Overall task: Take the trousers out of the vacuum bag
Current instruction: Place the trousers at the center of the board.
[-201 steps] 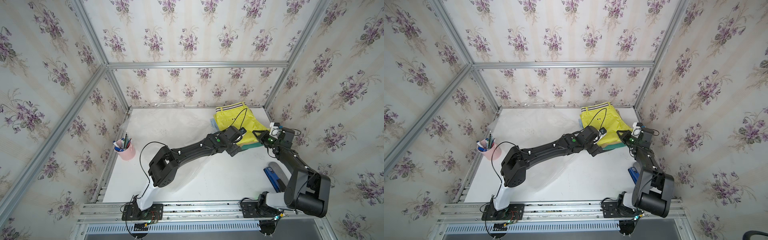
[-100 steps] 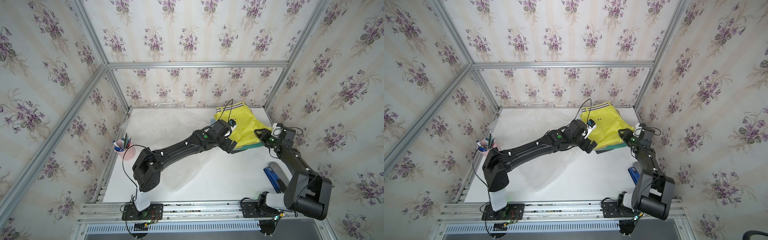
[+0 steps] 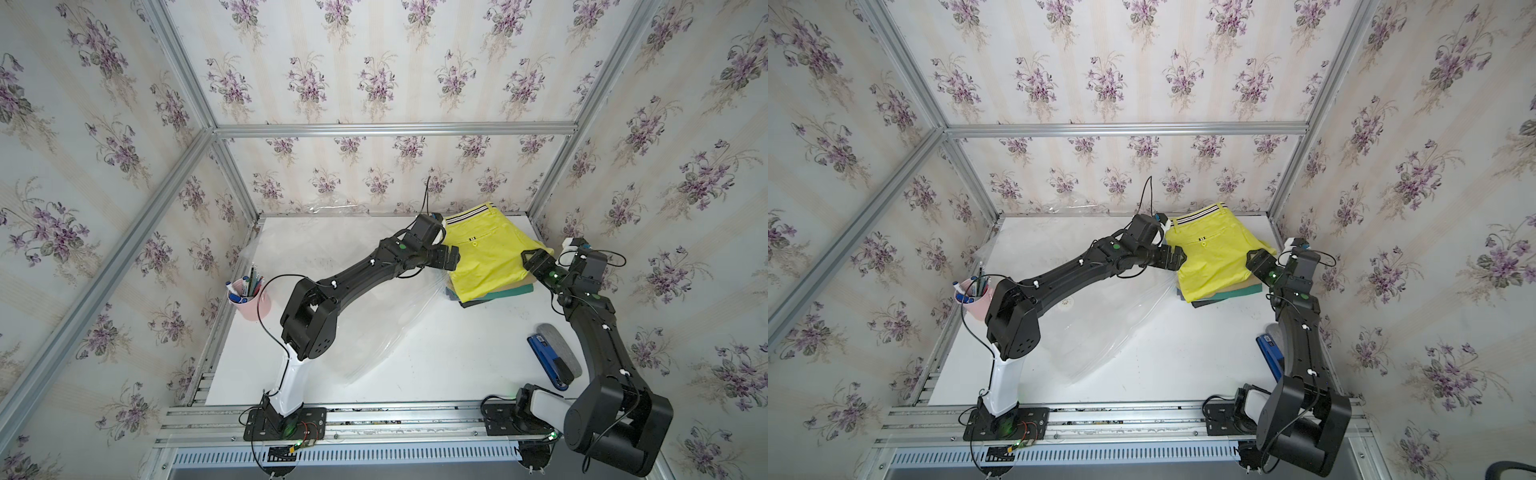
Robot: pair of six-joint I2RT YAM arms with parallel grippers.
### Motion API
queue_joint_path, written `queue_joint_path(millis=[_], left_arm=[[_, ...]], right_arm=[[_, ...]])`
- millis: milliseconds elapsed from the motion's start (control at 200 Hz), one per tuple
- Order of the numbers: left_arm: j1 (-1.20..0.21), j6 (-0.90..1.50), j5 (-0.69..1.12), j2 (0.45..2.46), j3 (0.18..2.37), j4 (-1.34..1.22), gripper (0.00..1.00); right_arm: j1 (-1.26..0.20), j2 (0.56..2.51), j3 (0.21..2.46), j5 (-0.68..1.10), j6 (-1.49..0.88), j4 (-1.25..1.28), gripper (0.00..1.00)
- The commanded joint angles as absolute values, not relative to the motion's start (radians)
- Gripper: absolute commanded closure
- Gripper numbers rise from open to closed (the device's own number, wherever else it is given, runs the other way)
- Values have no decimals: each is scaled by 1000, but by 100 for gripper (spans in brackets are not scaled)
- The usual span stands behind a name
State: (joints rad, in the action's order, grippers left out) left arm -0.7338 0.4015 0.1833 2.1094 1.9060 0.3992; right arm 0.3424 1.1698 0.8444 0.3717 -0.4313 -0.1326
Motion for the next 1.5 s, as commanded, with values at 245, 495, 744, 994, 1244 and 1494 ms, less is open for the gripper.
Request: queue_joint_path(millis=[245,495,744,994,1244,1494], left_arm=[[-710,419,194,2374,2304,522,8],[-710,389,147,2474,2435,592,12],[-710,367,125,2477,2404,596,15],[-711,344,89,2489,2396,599,22],[-711,331,81,2523,2416,607,25],[-710,336,102,2506,2420,596,18]], right_arm=[[344,1262,820,603,-460,-14,20],[344,1307,838,718,-502,25,27],[344,1325,907,663,-472,-39,40],[355,1302,1004,597,-424,-194,31],[408,1292,1025,668,-426,-226,28],[422,1266,1034,677,-432,-206,28]])
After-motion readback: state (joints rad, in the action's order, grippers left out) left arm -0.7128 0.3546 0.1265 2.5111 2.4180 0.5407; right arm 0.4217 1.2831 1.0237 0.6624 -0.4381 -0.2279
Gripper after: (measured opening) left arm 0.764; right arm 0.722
